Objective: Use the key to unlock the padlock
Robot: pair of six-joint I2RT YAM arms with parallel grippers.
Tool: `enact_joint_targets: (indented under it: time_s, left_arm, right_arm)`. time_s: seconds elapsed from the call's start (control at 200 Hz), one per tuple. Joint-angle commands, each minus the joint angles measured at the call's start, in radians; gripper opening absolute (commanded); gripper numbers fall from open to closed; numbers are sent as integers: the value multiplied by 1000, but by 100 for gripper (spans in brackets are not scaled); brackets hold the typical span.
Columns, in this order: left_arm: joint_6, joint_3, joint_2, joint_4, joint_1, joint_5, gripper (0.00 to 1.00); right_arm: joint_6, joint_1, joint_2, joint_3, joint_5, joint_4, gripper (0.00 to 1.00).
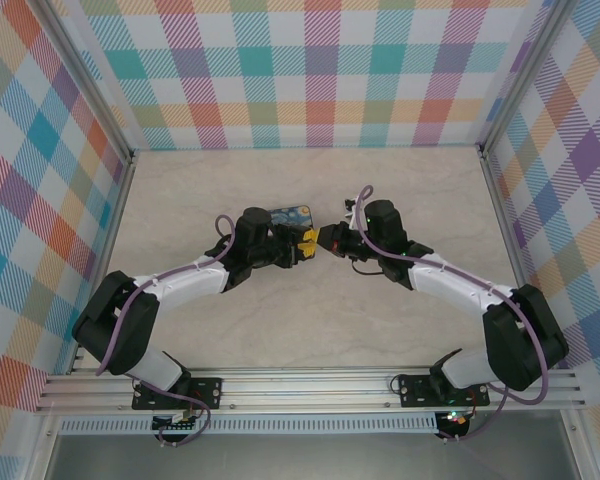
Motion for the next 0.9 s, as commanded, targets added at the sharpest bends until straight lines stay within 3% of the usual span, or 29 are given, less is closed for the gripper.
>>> enact_joint_targets:
  time_s: [0.0, 0.235, 0.7, 0.785, 0.895]
  left_arm:
    - [2, -21, 9, 11, -13, 22, 24]
    - [7, -20, 9, 13, -13, 18, 21]
    - [28, -21, 9, 31, -13, 11, 3]
    - [60, -14, 1, 18, -13, -4, 0]
    - [196, 18, -41, -65, -12, -61, 0]
  right_arm:
    - [-24, 8, -36, -15, -5, 36, 0]
    - [-24, 8, -56, -26, 8, 25, 0]
    - [-21, 9, -61, -46, 15, 15, 0]
    - [-21, 8, -70, -50, 16, 9, 2]
    - [-25, 5, -95, -64, 26, -9, 9]
